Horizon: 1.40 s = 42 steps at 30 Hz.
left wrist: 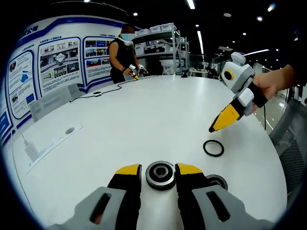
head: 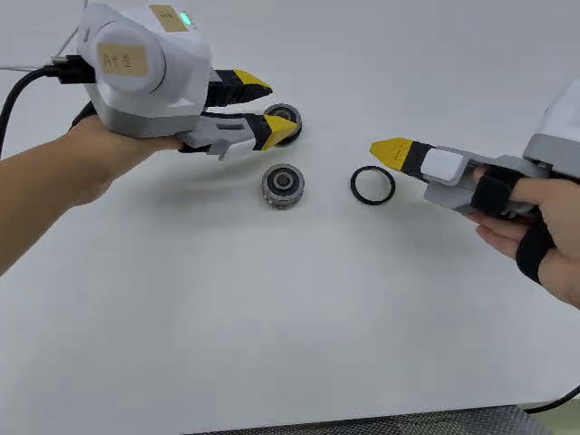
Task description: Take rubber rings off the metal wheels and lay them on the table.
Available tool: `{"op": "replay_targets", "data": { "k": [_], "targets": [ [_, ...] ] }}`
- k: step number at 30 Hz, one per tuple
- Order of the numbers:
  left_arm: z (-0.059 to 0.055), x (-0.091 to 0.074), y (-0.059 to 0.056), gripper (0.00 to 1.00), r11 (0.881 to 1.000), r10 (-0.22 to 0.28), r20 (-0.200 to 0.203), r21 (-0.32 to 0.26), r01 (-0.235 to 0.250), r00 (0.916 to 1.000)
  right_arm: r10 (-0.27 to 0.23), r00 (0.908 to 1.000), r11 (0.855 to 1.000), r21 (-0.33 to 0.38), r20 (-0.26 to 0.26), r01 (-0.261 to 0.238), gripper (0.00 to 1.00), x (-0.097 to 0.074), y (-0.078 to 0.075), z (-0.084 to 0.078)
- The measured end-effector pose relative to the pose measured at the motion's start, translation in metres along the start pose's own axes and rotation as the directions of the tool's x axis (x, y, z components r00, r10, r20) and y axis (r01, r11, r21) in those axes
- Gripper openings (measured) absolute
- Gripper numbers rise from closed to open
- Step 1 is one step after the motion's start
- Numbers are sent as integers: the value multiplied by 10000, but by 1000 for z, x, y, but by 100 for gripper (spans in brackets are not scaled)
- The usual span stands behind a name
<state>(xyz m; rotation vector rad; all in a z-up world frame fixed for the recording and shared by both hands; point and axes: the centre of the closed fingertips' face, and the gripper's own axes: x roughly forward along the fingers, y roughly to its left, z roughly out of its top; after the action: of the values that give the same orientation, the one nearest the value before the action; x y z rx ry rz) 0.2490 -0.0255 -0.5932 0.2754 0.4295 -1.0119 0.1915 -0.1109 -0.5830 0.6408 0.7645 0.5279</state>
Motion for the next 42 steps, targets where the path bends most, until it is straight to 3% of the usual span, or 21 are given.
{"op": "replay_targets", "data": {
  "k": [24,34,42],
  "targets": [
    [-4,5,-4,16,9986,-486,-168,186,489,9987,249,9997,9997,66,-56,-248,14,10,5,7],
    [-6,4,-1,14,9972,-499,-312,545,515,9983,981,9948,9951,-51,-258,-982,16,24,20,16],
    [-7,4,-1,13,9953,-540,-370,788,567,9979,2023,9756,9738,-879,-851,-2096,23,42,34,16]
  ]
}}
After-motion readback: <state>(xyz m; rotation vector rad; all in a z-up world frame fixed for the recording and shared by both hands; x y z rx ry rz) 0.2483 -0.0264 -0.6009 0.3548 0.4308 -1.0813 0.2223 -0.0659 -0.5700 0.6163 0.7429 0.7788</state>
